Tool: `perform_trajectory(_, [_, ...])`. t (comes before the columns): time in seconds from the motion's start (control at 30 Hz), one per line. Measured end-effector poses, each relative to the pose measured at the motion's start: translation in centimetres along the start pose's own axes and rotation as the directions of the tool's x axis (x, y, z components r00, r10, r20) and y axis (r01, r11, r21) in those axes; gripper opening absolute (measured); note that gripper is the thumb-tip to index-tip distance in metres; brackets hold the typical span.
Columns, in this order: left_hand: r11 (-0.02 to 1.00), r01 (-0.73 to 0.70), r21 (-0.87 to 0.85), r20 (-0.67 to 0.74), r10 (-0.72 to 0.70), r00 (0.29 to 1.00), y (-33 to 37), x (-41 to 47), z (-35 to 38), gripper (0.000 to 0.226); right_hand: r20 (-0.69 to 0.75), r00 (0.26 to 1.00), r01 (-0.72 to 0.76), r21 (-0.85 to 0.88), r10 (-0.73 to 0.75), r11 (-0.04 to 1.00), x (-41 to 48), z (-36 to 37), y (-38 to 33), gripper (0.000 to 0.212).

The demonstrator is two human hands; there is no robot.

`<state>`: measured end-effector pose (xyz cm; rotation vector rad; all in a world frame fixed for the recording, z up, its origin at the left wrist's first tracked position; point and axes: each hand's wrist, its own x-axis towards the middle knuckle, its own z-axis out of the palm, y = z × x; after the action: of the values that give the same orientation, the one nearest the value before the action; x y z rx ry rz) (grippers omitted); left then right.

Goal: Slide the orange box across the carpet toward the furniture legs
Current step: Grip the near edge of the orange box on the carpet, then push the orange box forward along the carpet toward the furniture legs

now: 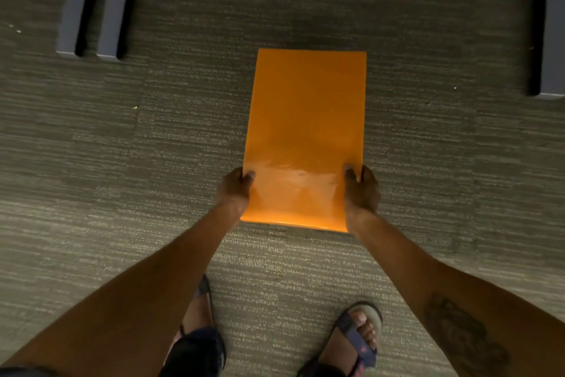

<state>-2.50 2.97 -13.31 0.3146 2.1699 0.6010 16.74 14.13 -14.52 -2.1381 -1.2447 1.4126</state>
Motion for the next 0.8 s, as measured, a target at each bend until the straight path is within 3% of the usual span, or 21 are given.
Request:
perform_trajectory(0.17, [0.996, -0.070, -0.049, -0.044, 0.068, 0.997, 2.2, 1.7, -3.0, 0.039, -0.007, 0.997, 0.073, 0.047, -0.073, 0.996, 0.3, 2.0, -3.7, 0.040])
perform_trajectory(0.37, [0.981, -0.193, 0.023, -0.141, 0.195, 0.971, 3.5, 6.1, -7.0, 0.029, -0.054, 0.992, 0.118, 0.097, -0.113, 0.988, 1.3, 7.4, -7.7, 0.035])
perform_trajectory(0.57, [0.972, -0.213, 0.105, -0.261, 0.233, 0.937, 4.3, 12.8, -10.5, 0.034, -0.114, 0.984, 0.140, 0.017, -0.138, 0.990, 2.9, 13.9, -11.2, 0.039])
perform_trajectory(0.8, [0.947, -0.294, 0.130, -0.305, 0.320, 0.897, 5.8, 19.0, -13.1, 0.037, -0.154, 0.960, 0.227, -0.060, -0.234, 0.972, 5.8, 19.5, -15.8, 0.040])
